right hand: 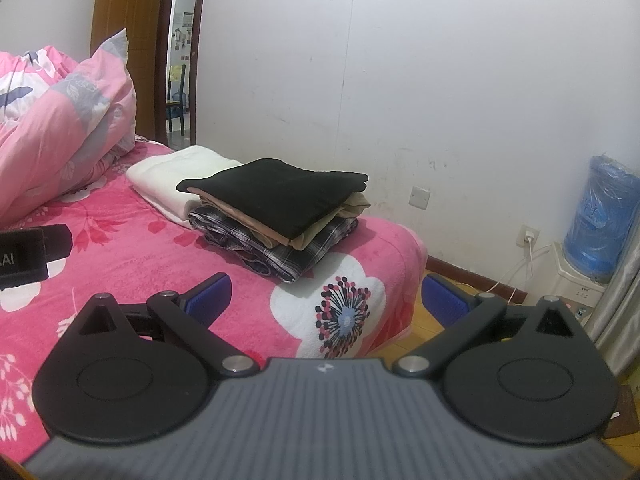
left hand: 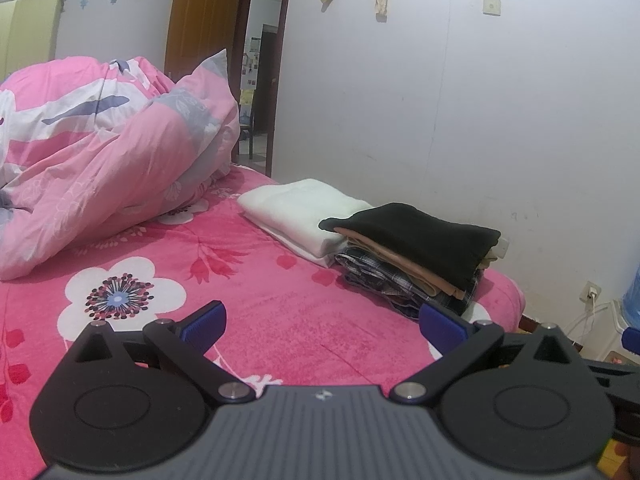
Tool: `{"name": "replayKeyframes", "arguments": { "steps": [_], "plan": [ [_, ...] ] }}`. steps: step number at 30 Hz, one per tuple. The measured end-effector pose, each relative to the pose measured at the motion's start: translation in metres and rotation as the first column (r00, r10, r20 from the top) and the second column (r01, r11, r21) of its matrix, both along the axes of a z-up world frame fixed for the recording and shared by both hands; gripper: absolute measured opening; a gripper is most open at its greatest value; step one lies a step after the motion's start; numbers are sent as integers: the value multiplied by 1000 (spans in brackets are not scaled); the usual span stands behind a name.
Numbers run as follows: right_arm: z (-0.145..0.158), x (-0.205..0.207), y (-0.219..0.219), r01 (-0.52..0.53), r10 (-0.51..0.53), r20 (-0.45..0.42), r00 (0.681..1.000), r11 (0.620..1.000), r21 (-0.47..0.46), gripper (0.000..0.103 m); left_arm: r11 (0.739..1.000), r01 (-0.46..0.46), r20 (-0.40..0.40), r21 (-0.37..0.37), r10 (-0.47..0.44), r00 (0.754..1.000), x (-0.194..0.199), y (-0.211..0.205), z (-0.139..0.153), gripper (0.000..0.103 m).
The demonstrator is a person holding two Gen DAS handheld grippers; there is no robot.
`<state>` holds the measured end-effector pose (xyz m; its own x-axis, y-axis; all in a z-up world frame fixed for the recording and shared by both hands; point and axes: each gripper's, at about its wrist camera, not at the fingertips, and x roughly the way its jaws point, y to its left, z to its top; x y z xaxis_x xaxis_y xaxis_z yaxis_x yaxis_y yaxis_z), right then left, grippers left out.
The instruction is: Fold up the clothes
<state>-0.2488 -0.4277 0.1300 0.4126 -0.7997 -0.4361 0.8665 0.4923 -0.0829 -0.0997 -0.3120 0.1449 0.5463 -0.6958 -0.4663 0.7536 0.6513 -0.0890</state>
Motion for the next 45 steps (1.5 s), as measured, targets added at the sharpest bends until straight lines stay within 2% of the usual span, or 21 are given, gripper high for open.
{"name": "replayKeyframes", "arguments": {
  "steps": [45],
  "plan": [
    [-2, 5, 4, -5, 5, -7, 1000, 1000, 2, 102, 1000, -7, -3, -1, 7, 1000, 4, 1, 0, 103]
  ]
}}
